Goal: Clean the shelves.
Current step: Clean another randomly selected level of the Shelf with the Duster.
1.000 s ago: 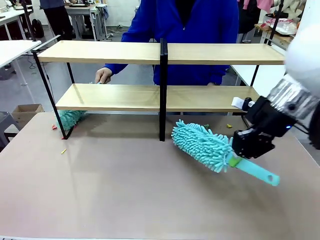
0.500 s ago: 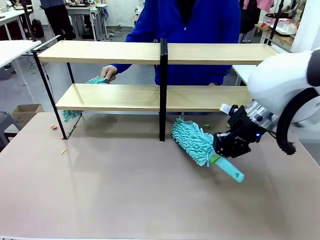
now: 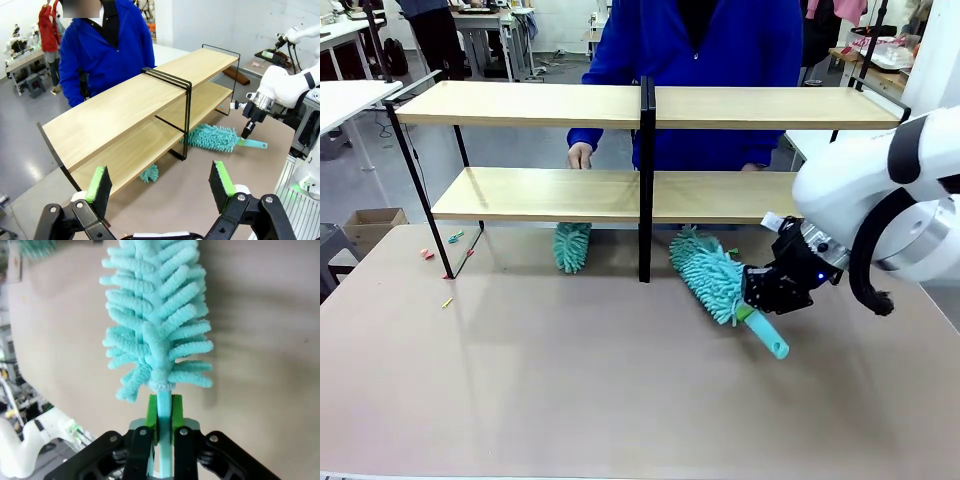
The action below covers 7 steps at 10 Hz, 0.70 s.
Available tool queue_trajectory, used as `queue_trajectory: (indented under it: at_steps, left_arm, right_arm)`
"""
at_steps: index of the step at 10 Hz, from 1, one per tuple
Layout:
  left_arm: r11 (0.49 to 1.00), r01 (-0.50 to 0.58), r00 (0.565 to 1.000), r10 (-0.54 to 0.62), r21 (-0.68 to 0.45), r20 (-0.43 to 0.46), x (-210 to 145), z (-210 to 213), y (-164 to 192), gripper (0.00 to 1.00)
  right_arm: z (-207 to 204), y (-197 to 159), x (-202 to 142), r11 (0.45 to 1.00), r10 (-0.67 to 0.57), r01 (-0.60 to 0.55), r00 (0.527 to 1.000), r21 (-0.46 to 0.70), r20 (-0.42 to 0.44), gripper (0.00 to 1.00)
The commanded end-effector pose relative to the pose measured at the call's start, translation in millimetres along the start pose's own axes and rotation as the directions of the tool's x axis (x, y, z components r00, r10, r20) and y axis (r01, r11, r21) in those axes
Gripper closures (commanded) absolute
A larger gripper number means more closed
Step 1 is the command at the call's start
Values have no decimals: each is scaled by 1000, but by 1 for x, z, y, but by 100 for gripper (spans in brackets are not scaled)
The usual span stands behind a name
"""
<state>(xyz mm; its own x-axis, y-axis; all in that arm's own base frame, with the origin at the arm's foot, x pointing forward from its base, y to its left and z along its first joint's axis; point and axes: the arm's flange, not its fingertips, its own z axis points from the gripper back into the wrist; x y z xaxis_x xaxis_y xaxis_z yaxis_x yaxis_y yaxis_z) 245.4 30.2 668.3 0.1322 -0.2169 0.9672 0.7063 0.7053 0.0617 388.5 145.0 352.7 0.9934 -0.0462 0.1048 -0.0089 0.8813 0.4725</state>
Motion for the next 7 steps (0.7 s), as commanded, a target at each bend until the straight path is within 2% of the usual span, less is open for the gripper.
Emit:
queue_trajectory:
  at_steps: [1,2,3,6,7]
  left_arm:
    - [1000,-3,1000,3,10,-5,-1,-1,-1,0]
    - [1000,-3,1000,3,10,-5,-1,-1,-1,0]
    - [1000,-3,1000,3,10,-5,-1,-1,-1,0]
    - [1000,-3,1000,3,10,-5,-1,-1,-1,0]
    - [1000,-3,1000,3,10,-5,-1,-1,-1,0]
  right_arm:
    - [10,-14,-4,994,-107,108,991,-5,78,88]
    - [15,-22,-8,979,-188,193,979,-59,78,88]
    - [24,-30,-15,942,-300,310,950,-131,88,88]
    - [46,-50,-26,863,-394,440,894,-249,215,88]
    - [58,-60,-29,815,-416,499,858,-295,302,88]
